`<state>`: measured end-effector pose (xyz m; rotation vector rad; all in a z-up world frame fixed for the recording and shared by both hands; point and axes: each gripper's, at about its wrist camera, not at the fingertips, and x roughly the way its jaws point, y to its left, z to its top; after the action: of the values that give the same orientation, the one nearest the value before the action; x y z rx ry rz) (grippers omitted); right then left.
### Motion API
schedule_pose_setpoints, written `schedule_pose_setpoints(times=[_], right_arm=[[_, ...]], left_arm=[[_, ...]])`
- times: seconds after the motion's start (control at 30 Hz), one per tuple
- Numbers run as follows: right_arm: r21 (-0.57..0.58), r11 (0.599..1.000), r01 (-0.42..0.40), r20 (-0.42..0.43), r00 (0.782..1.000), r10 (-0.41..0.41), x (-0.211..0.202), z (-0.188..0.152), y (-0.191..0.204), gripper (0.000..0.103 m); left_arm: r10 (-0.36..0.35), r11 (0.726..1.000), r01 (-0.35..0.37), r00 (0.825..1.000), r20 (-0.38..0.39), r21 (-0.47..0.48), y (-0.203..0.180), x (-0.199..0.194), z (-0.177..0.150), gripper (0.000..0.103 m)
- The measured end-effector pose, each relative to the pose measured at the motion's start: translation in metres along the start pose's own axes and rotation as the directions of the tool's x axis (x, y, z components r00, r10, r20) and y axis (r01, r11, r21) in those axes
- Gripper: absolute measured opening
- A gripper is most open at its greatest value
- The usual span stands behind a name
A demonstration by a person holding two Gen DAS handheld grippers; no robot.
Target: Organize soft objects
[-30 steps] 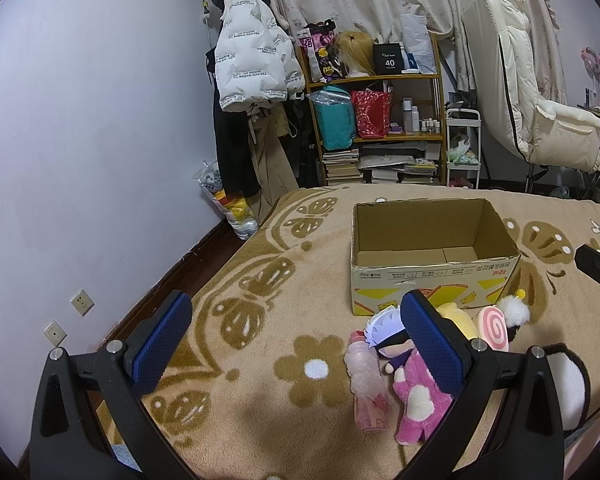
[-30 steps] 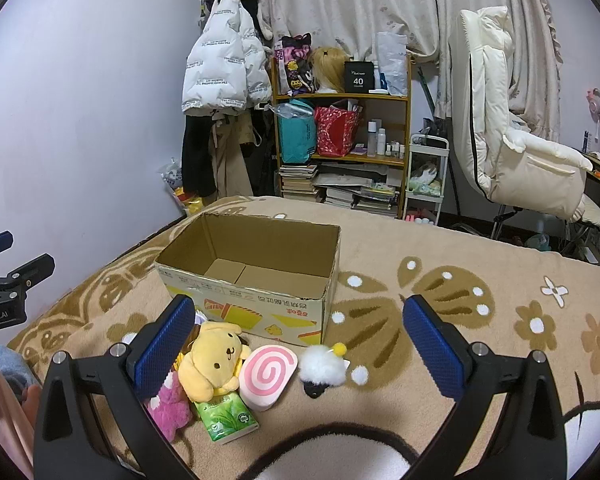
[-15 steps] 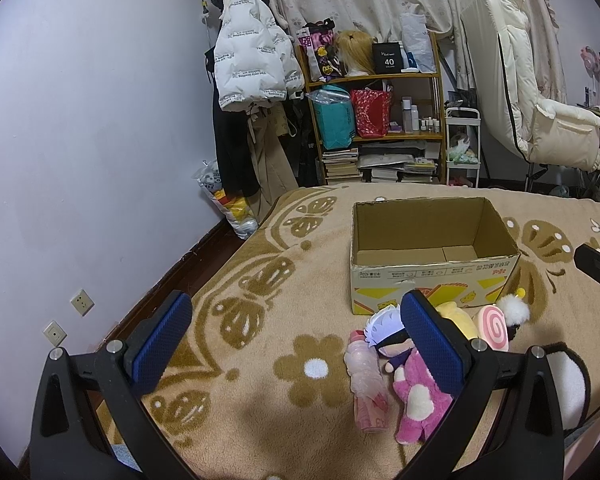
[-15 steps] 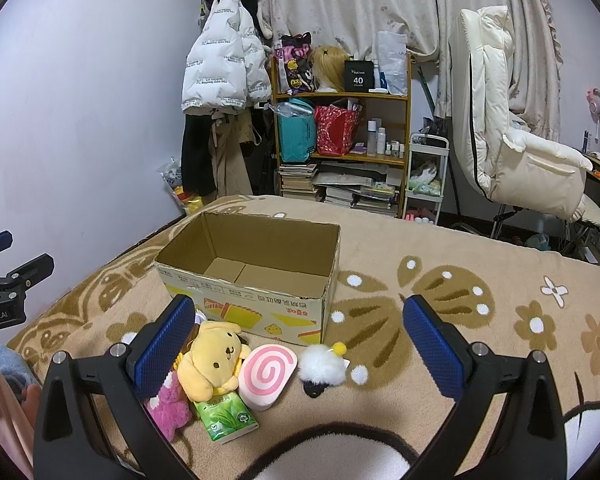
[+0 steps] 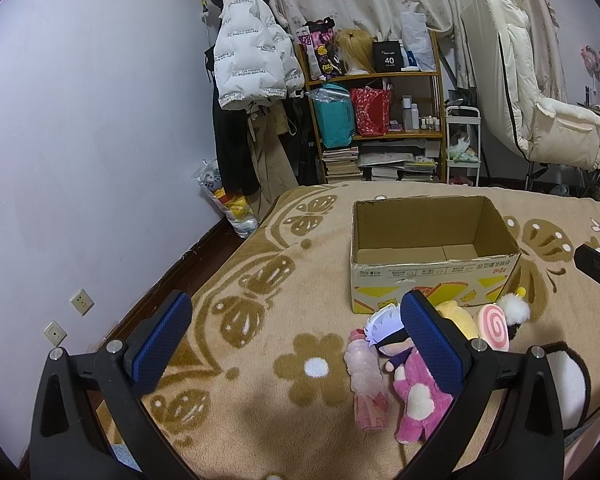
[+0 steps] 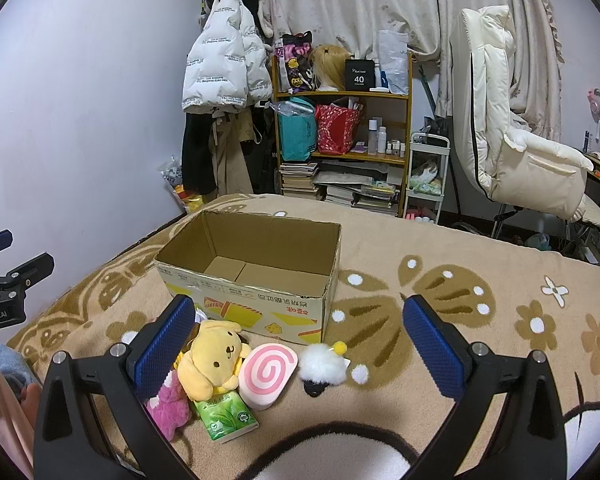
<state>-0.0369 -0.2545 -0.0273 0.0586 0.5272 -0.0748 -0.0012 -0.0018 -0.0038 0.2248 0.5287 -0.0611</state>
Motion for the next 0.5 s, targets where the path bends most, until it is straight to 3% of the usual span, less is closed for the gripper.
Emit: schedule_pose_setpoints(times=[0.5], right_arm=[[0.000, 1.000, -0.001, -0.002, 1.000, 0.001, -0.0003, 0.0012, 0.0000, 0.103]], left_arm=[[0.019, 1.000, -0.019, 1.000, 0.002, 0.002, -0.0015, 0.0004, -0.0030, 0.103]])
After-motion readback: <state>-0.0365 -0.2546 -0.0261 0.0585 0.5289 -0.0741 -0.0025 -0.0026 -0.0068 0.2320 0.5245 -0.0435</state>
